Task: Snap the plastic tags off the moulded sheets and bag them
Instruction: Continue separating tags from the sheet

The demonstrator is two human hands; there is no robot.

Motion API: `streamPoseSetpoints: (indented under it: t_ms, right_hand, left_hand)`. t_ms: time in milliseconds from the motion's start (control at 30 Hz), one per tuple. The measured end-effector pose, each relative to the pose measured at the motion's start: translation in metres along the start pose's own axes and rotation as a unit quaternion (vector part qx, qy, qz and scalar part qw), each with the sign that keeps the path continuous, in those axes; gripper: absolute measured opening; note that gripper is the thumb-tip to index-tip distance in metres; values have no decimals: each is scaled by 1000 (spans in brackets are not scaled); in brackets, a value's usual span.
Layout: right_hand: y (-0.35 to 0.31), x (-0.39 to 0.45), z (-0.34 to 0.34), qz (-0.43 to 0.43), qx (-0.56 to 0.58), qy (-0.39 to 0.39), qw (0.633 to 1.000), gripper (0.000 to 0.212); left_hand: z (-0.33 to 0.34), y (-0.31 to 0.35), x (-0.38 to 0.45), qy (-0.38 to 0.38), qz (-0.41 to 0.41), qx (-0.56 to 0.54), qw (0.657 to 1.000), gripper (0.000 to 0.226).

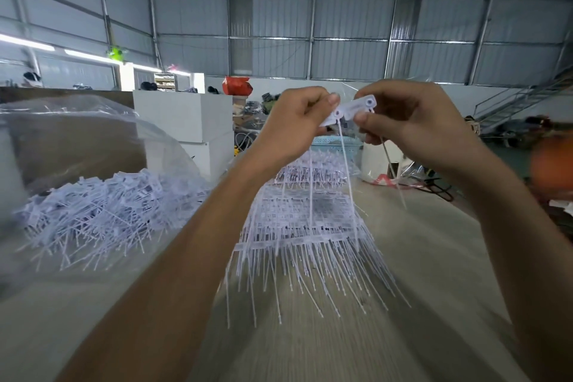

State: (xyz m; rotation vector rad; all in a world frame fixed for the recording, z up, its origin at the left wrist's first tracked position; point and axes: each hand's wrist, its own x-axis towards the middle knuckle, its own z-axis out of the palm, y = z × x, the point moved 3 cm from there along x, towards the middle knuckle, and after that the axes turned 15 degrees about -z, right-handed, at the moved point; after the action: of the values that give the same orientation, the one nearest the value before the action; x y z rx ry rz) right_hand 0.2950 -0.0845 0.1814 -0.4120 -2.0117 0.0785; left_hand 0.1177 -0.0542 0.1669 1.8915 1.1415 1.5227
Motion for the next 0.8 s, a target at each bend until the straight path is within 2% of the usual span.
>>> streamPoseSetpoints:
  t_ms: [100, 200, 367, 467, 600, 667, 800]
  right_hand:
    - [2, 0, 3, -39, -87, -9, 995, 15]
    - [1, -1, 7, -112, -190, -17, 975, 21]
    - [0, -1, 10, -188, -260, 2, 947, 14]
    - [-1, -2, 16, -165, -236, 2, 958, 18]
    - [2, -1, 26, -121, -227, -1, 966, 17]
    - [3, -1, 23, -97, -235, 19, 967, 17]
    - [3, -3, 11, -58, -212, 98, 971, 15]
  left_hand:
    - [-3, -2, 1, -5, -26, 3, 1000, 35]
    - [-5, -9, 3, 3, -45, -1, 999, 37]
    - [1, -10, -1, -49, -60, -71, 994, 36]
    - [-4, -7, 1, -16, -27, -68, 997, 40]
    - [-5, -9, 2, 42, 16, 28, 999, 38]
    - [-4, -9, 2, 35, 28, 61, 997, 33]
    - [2, -6, 1, -30, 45, 79, 995, 12]
